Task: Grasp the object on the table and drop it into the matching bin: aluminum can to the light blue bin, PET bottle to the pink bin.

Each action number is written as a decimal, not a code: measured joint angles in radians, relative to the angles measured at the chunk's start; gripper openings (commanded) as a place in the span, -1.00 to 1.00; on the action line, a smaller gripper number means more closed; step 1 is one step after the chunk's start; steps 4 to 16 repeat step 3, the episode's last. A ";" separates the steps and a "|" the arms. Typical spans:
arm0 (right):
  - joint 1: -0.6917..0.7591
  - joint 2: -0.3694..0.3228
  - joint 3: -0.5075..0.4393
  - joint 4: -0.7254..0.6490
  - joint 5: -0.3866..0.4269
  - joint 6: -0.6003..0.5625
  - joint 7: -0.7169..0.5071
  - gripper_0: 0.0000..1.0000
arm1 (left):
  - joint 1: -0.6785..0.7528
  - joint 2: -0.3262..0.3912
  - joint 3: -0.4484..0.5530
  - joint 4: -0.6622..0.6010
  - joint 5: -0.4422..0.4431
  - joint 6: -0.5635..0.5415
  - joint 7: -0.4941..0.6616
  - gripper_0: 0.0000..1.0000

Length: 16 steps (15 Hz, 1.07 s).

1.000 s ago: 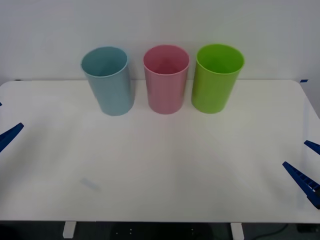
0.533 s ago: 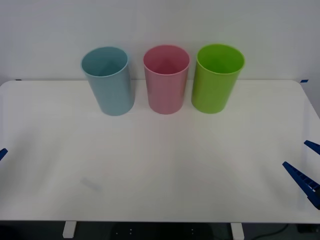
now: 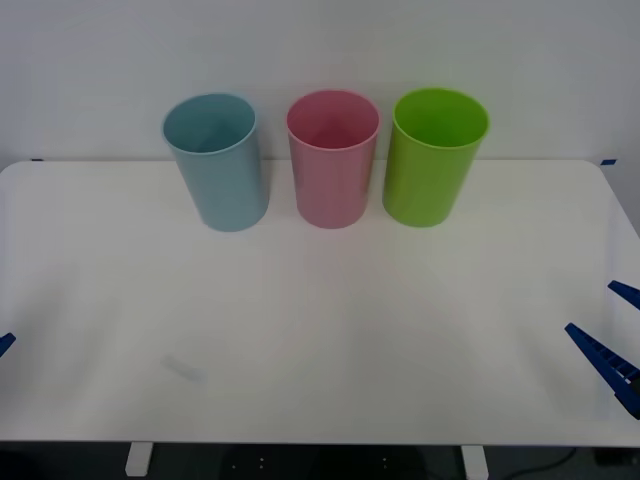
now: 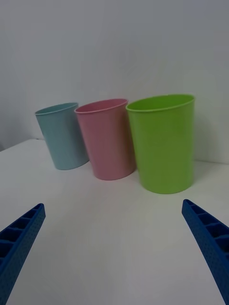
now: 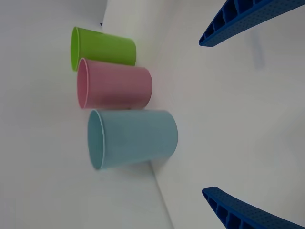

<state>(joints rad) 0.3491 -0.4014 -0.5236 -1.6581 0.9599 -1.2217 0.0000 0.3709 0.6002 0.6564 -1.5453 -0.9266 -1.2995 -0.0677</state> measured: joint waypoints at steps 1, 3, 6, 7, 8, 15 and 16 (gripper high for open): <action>0.000 0.000 0.000 0.000 0.000 0.000 0.000 1.00 | 0.005 0.000 -0.004 0.000 0.000 0.000 0.000 1.00; 0.000 0.000 0.000 0.000 0.000 0.000 0.000 1.00 | 0.006 0.000 -0.004 0.000 0.000 0.000 0.000 1.00; 0.000 0.000 0.000 0.000 0.000 0.000 0.000 1.00 | 0.006 0.000 -0.004 0.000 0.000 0.000 0.000 1.00; 0.000 0.000 0.000 0.000 0.000 0.000 0.000 1.00 | 0.006 0.000 -0.004 0.000 0.000 0.000 0.000 1.00; 0.000 0.000 0.000 0.000 0.000 0.000 0.000 1.00 | 0.006 0.000 -0.004 0.000 0.000 0.000 0.000 1.00; 0.000 0.000 0.000 0.000 0.000 0.000 0.000 1.00 | 0.006 0.000 -0.004 0.000 0.000 0.000 0.000 1.00; 0.000 0.000 0.000 0.000 0.000 0.000 0.000 1.00 | 0.006 0.000 -0.004 0.000 0.000 0.000 0.000 1.00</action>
